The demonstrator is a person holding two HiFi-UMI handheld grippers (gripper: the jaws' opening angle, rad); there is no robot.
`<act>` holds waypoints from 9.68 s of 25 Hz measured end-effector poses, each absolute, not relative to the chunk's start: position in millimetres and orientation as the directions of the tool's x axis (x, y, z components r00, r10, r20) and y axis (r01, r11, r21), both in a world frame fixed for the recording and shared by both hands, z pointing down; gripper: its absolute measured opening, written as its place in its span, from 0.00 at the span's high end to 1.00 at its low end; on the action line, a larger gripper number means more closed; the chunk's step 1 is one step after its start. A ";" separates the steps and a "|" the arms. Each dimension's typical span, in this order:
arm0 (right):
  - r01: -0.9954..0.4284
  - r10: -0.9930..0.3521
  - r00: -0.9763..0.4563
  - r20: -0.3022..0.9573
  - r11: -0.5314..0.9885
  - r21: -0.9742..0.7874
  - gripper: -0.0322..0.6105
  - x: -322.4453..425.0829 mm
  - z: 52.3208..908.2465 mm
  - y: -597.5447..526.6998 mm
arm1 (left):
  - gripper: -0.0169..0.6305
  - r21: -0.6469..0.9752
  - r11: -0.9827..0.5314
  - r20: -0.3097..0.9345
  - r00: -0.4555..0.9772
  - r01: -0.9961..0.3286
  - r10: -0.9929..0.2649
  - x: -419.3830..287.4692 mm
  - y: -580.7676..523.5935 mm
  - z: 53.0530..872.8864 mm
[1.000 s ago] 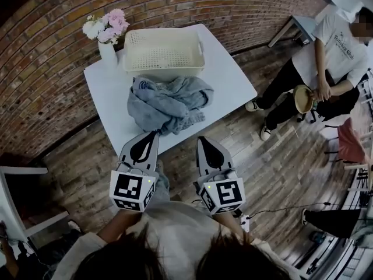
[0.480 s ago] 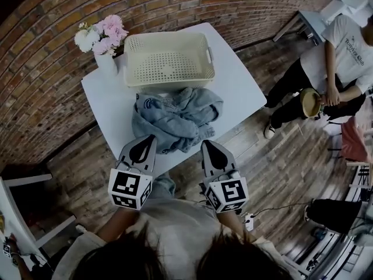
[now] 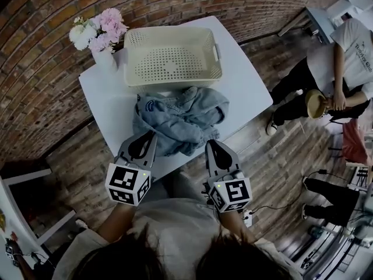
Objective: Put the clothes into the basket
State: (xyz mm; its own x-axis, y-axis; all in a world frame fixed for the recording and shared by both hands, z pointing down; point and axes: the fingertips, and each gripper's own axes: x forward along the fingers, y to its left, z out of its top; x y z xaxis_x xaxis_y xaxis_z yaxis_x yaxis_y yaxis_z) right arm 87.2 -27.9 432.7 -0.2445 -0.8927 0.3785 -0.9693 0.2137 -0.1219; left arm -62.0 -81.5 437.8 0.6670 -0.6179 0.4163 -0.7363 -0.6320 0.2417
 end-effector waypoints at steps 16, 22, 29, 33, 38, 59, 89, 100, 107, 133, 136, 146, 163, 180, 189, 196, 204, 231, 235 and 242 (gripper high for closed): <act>-0.925 -0.795 -0.379 0.474 0.317 -0.208 0.29 132.7 473.8 -70.5 | 0.27 0.274 -0.594 0.520 0.636 -0.756 -0.570 -64.4 -95.4 469.6; -0.913 -0.733 -0.409 0.543 0.326 -0.248 0.12 151.9 498.4 -91.9 | 0.17 0.335 -0.557 0.586 0.630 -0.760 -0.509 -69.8 -103.5 495.0; -0.898 -0.599 -0.431 0.675 0.361 -0.253 0.05 161.7 544.5 -119.4 | 0.07 0.413 -0.531 0.661 0.645 -0.740 -0.384 -67.3 -114.6 526.1; -0.891 -0.479 -0.429 0.766 0.367 -0.269 0.05 162.3 574.9 -128.5 | 0.07 0.422 -0.531 0.701 0.636 -0.735 -0.322 -60.8 -120.1 542.3; -0.869 -0.360 -0.467 0.808 0.355 -0.344 0.05 147.6 612.4 -126.5 | 0.07 0.488 -0.481 0.714 0.650 -0.728 -0.260 -57.3 -132.2 571.4; -0.778 -0.281 -0.577 0.767 0.476 -0.410 0.34 87.6 616.7 -120.5 | 0.09 0.711 -0.402 0.585 0.802 -0.577 -0.117 -19.0 -133.4 606.5; -0.799 -0.565 -0.565 0.601 0.555 -0.230 0.53 80.1 457.8 -93.2 | 0.18 0.582 -0.664 0.343 0.882 -0.470 -0.324 7.1 -101.9 444.8; -0.786 -0.639 -0.581 0.504 0.601 -0.145 0.52 74.2 376.5 -111.0 | 0.18 0.465 -0.739 0.284 0.872 -0.488 -0.398 1.2 -116.5 361.3; -0.780 -0.677 -0.586 0.445 0.620 -0.085 0.52 71.0 332.5 -143.5 | 0.18 0.397 -0.772 0.240 0.868 -0.497 -0.435 -2.5 -146.9 316.9; -0.806 -0.741 -0.555 0.379 0.591 -0.024 0.52 74.3 305.5 -237.1 | 0.18 0.293 -0.820 0.200 0.870 -0.492 -0.451 0.4 -241.4 288.4; -0.810 -0.747 -0.548 0.376 0.586 -0.017 0.52 76.8 306.4 -248.7 | 0.18 0.286 -0.825 0.195 0.872 -0.488 -0.449 2.8 -253.2 289.4; -0.815 -0.749 -0.539 0.384 0.579 -0.014 0.52 87.9 327.5 -289.6 | 0.18 0.286 -0.821 0.196 0.869 -0.494 -0.454 13.1 -294.1 310.4; -0.821 -0.710 -0.542 0.449 0.561 -0.106 0.52 92.6 415.9 -345.6 | 0.19 0.293 -0.754 0.296 0.805 -0.588 -0.513 14.9 -349.8 392.8; -0.843 -0.523 -0.436 0.732 0.522 -0.129 0.50 89.7 506.0 -368.4 | 0.20 0.390 -0.590 0.513 0.699 -0.707 -0.498 -5.1 -376.6 485.3; -0.874 -0.448 -0.409 0.795 0.441 -0.201 0.46 99.3 532.3 -372.6 | 0.20 0.405 -0.527 0.613 0.650 -0.747 -0.450 -8.4 -385.3 508.7; -0.900 -0.402 -0.378 0.834 0.369 -0.230 0.41 106.4 548.5 -374.9 | 0.20 0.399 -0.498 0.651 0.620 -0.770 -0.438 -8.0 -392.0 521.6; -0.919 -0.384 -0.334 0.861 0.335 -0.208 0.38 108.4 556.8 -377.5 | 0.20 0.391 -0.470 0.674 0.594 -0.792 -0.440 -10.7 -397.1 529.3; -0.954 -0.575 -0.298 0.762 0.206 -0.218 0.37 128.1 485.4 -345.6 | 0.20 0.227 -0.460 0.629 0.490 -0.858 -0.604 -40.0 -359.8 459.3; -0.950 -0.639 -0.309 0.705 0.241 -0.197 0.37 120.5 467.3 -343.9 | 0.20 0.157 -0.477 0.583 0.470 -0.865 -0.662 -41.0 -354.8 440.3; -0.929 -0.769 -0.360 0.528 0.346 -0.130 0.81 96.0 425.1 -333.1 | 0.91 0.118 -0.515 0.481 0.502 -0.849 -0.719 -33.2 -340.7 409.6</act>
State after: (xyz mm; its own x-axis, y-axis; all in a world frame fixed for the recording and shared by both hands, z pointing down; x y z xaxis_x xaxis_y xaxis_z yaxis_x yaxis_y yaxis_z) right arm 96.0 -333.1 425.1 -0.3604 -0.7690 0.5280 -0.9291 0.3463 -0.1299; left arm -33.2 -340.7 409.6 0.5024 -0.7186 0.4809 -0.8491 -0.5149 0.1177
